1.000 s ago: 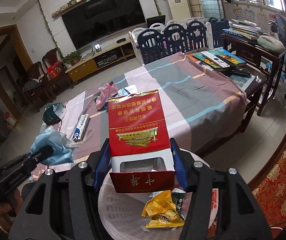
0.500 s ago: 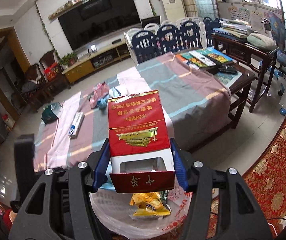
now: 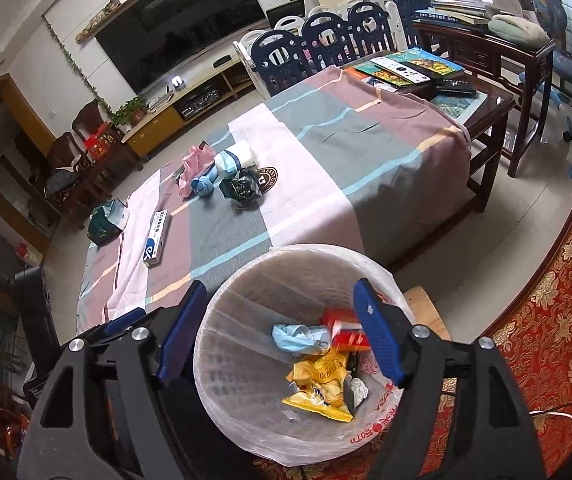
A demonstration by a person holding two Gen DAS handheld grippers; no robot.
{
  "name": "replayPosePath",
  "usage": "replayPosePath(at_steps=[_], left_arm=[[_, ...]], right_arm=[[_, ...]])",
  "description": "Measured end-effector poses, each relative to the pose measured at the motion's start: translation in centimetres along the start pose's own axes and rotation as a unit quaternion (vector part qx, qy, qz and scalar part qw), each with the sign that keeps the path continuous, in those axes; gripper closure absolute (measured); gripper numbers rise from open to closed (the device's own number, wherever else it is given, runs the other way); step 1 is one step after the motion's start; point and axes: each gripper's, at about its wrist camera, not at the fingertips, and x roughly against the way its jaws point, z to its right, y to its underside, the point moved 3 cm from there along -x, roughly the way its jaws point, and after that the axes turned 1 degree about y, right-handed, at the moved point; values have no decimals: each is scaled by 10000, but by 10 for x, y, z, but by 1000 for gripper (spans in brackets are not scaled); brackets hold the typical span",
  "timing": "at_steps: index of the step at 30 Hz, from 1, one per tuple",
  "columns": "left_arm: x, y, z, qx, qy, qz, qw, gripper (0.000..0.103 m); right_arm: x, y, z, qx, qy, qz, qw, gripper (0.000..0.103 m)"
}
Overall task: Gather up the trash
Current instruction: 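Open the left tool dropping the blue mask while the right tool drops the red box into the wastebasket, then move both open tools from the wastebasket back toward the table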
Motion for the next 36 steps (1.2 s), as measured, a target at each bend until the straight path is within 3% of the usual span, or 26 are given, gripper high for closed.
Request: replayPosePath(at_steps=[12, 20, 28, 36], left_arm=[[3, 1, -58, 505, -618, 210, 9966, 26], [9, 12, -97, 824, -770, 314, 9931, 25], [13, 19, -120, 784, -1165, 585, 9884, 23], [6, 27, -139, 942, -1152, 511, 9875, 22]], right_arm=[[-41, 16, -41, 297, -72, -519, 9982, 29], [-57, 19, -79, 642, -103, -657, 9957, 29], [-87, 30, -111, 869, -148, -934, 9917, 29], [-102, 38, -132, 948, -247, -1006, 9901, 29]])
